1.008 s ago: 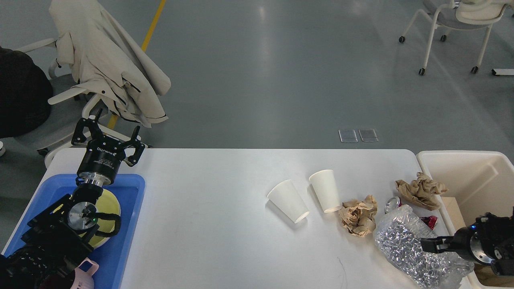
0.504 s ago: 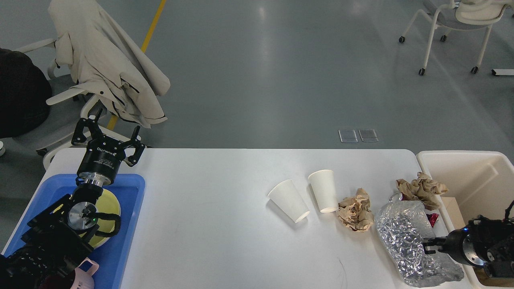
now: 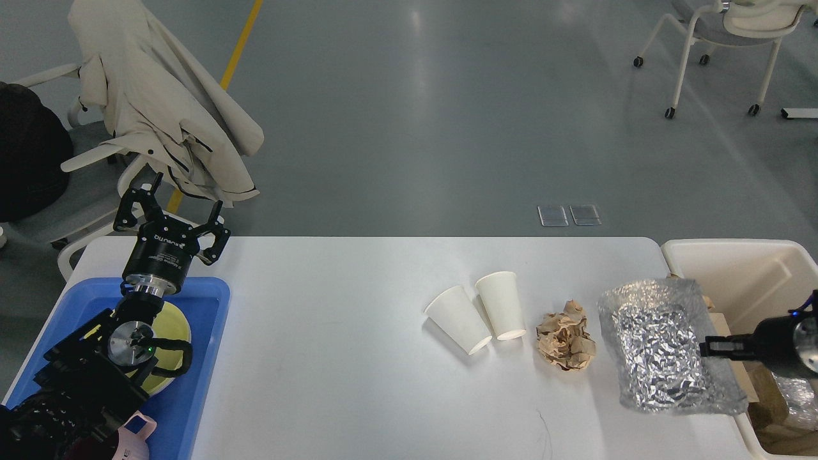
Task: Tidy desktop
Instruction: 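Lift the foil bag and drop it into the white bin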
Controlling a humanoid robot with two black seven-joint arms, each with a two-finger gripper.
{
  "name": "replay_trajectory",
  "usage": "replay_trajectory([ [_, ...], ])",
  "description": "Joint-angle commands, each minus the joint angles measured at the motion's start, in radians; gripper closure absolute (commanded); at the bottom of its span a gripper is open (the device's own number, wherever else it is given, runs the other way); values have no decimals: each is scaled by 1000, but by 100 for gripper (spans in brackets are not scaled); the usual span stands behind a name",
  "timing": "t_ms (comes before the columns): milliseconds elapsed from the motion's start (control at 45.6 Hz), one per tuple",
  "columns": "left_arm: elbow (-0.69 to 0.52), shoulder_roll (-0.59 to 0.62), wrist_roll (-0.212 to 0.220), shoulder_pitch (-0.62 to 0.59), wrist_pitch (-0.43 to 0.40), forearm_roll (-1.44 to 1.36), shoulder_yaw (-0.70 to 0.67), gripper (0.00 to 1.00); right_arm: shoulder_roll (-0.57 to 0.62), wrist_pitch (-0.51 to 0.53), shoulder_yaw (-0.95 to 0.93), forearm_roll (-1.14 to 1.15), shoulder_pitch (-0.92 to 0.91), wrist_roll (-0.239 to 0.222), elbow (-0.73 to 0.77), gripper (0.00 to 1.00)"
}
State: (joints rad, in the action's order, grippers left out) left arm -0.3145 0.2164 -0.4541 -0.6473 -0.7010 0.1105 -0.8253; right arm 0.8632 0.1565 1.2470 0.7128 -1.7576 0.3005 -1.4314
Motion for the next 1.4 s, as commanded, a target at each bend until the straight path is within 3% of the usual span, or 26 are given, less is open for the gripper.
replay_trajectory([
  [0,0,0,0,0,0,0,0,0,53,485,62,1,-546,51,-17,100],
  [66,0,0,0,0,0,0,0,0,43,696,58,2,-764,68,37,100],
  [131,0,0,0,0,0,0,-2,0,19,779,60,20,-894,69,71,100],
  [285,0,0,0,0,0,0,-2,0,-36,784,68,146,-962,130,180,100],
  [460,0,0,0,0,0,0,-2,0,-21,724,109,224,-857,135,288,100],
  [570,0,0,0,0,0,0,-2,0,8,527,137,270,-612,134,438,100],
  [679,0,0,0,0,0,0,-2,0,20,223,135,260,-210,134,687,100],
  [767,0,0,0,0,0,0,-2,0,20,60,100,185,93,132,859,100],
  [898,0,0,0,0,0,0,0,0,-7,-32,54,-71,525,120,1012,100],
  [1052,0,0,-2,0,0,0,0,0,-182,-135,23,-413,1005,98,1288,100],
  [1118,0,0,-2,0,0,0,0,0,-236,-158,25,-496,1127,69,1347,100],
  [1227,0,0,-2,0,0,0,0,0,-260,-169,23,-515,1147,20,1352,100],
  [1249,0,0,-2,0,0,0,0,0,-262,-169,23,-515,1147,19,1352,95],
  [1271,0,0,-2,0,0,0,0,0,-262,-169,23,-516,1147,16,1352,79],
  [1293,0,0,-2,0,0,0,0,0,-263,-169,23,-518,1147,15,1352,56],
  [1315,0,0,-2,0,0,0,0,0,-263,-169,23,-518,1147,15,1353,18],
  [1337,0,0,-2,0,0,0,0,0,-265,-169,23,-524,1147,14,1352,0],
  [1381,0,0,-2,0,0,0,0,0,-265,-169,22,-524,1144,14,1352,0],
])
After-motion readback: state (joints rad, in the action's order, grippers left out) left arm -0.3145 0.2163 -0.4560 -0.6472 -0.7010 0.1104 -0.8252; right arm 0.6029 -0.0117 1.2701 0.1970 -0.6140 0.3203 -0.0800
